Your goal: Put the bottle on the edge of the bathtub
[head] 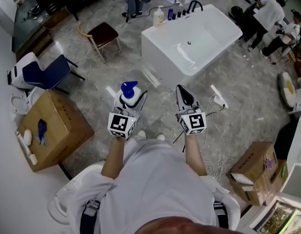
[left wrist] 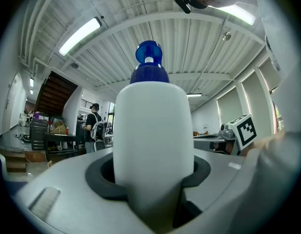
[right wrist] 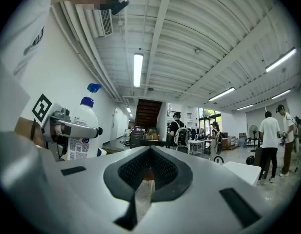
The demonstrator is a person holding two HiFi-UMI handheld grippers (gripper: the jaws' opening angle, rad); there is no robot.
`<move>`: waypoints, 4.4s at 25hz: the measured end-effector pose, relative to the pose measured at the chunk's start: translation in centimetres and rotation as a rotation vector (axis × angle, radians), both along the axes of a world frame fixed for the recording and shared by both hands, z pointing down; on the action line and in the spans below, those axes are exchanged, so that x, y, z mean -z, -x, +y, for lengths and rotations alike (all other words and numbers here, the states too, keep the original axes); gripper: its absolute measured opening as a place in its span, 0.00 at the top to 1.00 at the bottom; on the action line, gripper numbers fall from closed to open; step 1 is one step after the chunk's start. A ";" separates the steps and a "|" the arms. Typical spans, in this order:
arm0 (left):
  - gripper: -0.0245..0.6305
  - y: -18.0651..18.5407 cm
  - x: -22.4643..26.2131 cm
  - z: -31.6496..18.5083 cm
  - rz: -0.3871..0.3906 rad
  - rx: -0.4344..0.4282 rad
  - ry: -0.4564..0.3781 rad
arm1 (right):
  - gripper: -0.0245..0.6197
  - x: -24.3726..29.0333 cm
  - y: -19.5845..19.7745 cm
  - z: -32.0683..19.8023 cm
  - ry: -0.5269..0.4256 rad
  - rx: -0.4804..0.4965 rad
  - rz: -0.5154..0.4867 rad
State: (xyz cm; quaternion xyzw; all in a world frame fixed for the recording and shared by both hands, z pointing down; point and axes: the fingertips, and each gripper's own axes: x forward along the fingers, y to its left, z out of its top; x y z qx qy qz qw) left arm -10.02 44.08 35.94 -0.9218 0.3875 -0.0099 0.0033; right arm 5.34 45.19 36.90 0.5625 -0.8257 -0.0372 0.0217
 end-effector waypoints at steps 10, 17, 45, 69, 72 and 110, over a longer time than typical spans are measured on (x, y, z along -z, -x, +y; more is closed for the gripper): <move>0.58 5.1 -0.8 -0.5 0.054 0.008 0.004 | 0.96 -0.4 6.0 -1.1 0.002 0.044 0.013; 0.58 8.5 -1.6 -1.4 0.058 0.030 0.008 | 0.96 -1.1 9.2 -2.2 0.008 0.055 0.060; 0.58 6.7 -4.0 -18.5 0.038 0.086 0.051 | 0.96 -3.8 5.0 -20.2 0.045 0.058 0.050; 0.58 0.0 -5.4 -50.7 -0.023 0.048 0.071 | 0.96 -4.2 0.3 -51.8 0.093 0.171 0.013; 0.58 0.2 -5.6 -55.0 -0.024 0.007 0.056 | 0.96 -4.6 0.4 -55.7 0.079 0.109 0.013; 0.58 -17.7 -26.7 -86.4 -0.049 -0.263 -0.005 | 0.96 -19.0 -10.9 -82.7 0.057 -0.104 0.000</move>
